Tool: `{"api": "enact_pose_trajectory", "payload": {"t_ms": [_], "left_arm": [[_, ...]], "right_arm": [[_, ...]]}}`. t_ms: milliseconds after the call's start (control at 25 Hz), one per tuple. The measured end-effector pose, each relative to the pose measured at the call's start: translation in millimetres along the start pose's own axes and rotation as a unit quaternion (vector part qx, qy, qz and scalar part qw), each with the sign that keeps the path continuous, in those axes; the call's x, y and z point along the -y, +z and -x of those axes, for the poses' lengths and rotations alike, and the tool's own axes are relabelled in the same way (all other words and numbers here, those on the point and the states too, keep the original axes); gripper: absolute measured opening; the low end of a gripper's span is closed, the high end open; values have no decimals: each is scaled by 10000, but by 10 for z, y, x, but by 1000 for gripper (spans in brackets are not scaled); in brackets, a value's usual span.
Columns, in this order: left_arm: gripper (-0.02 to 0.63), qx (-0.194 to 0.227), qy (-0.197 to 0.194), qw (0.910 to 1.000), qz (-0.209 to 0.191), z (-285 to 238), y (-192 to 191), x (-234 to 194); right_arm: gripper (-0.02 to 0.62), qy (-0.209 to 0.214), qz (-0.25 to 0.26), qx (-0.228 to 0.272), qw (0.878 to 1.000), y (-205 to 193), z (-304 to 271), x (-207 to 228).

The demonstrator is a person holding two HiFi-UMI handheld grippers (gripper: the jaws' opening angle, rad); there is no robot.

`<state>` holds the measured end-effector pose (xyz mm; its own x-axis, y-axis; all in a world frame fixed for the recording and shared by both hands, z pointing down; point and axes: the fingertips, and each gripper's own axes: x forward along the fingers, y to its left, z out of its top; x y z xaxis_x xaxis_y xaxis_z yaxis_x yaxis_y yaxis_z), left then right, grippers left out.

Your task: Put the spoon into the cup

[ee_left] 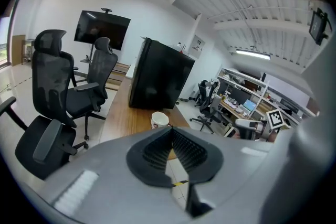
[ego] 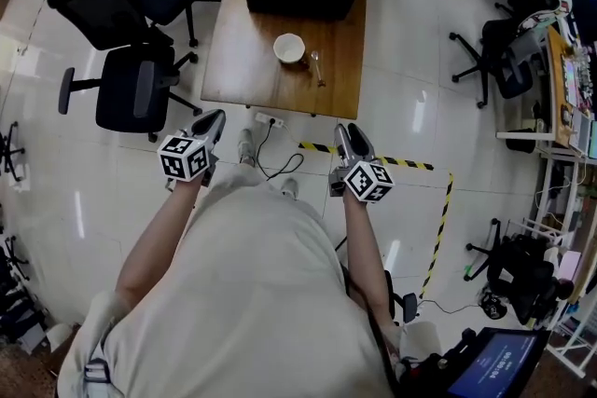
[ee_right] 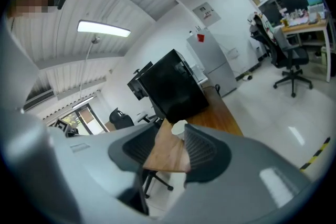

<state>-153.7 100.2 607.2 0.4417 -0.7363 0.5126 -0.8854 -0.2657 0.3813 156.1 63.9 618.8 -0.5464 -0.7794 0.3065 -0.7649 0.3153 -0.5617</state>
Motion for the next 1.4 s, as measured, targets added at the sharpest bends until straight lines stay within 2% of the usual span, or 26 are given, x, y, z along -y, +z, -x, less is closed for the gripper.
{"api": "enact_pose_trajectory", "payload": {"t_ms": [200, 480, 640, 840, 1080, 1240, 1400], "left_arm": [[0, -28, -350, 9991, -246, -302, 400, -188], [0, -174, -775, 9963, -336, -564, 630, -489], [0, -252, -1161, 9929, -54, -630, 744, -557], [0, -225, -1557, 9873, -221, -668, 926, -548], [0, -152, -1591, 9870, -165, -700, 1055, -692], [0, -154, -1726, 9849, 27, -705, 1089, -670], [0, -209, -1713, 9850, 34, -758, 1046, -598]], "right_arm": [[176, -337, -44, 92, 9994, 120, -258, 17], [176, -756, 11, 144, 9970, 148, -592, -65], [165, -1089, 494, -38, 9928, 87, -758, -110], [160, -1316, 774, -151, 9882, 2, -888, -178], [156, -1507, 813, -320, 9847, -70, -955, -187], [153, -1673, 848, -344, 9816, -27, -955, -94], [150, -1716, 980, -545, 9788, -79, -933, 9]]}}
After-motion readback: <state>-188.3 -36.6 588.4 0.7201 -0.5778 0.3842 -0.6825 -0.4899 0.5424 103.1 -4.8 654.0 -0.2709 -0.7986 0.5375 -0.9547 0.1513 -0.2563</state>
